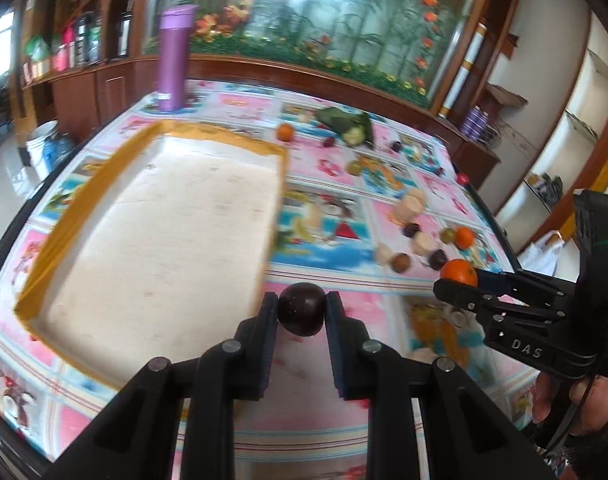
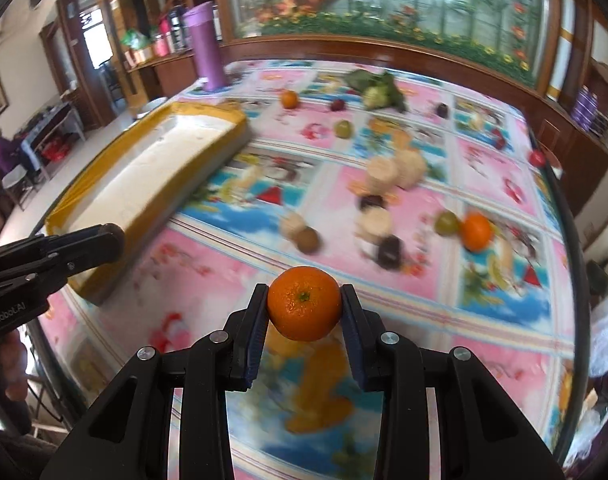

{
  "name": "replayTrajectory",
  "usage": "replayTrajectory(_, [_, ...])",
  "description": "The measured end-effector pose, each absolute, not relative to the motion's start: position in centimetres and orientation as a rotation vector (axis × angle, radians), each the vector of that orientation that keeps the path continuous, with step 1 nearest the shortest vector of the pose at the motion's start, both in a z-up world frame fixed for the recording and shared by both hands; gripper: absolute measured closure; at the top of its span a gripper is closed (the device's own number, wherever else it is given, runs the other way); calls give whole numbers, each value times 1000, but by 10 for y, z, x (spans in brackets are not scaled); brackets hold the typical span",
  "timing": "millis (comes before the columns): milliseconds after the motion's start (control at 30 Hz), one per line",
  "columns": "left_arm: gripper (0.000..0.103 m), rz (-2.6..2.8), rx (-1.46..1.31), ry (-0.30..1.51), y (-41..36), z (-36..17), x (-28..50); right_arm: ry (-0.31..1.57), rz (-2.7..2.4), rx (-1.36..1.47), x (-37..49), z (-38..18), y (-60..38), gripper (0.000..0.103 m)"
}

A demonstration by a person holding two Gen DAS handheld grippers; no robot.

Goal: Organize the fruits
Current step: 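Carry the plum and orange into the white tray and open both grippers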

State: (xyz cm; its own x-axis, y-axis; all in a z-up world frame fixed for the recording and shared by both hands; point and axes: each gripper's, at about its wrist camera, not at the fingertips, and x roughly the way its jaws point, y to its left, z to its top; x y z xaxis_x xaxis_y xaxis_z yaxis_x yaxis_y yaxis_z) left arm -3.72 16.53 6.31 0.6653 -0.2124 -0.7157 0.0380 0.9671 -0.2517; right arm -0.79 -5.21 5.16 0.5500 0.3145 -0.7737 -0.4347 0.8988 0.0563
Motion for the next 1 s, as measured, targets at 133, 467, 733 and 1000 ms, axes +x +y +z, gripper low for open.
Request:
replayTrajectory(133, [77,-62,-245,827,206,59,-36,872,524,-178,4,61,-5,70])
replayTrajectory(467, [77,74,-270,866,276,38,-21,897,695,-256,33,50,109,70])
replayTrajectory(733, [77,74,-216,913,284,21,-10,944,703,-357,45,19,154,70])
replayTrajectory(1000, [76,86,-148,904,282,16,-7,973,671,-378,51,8,156,70])
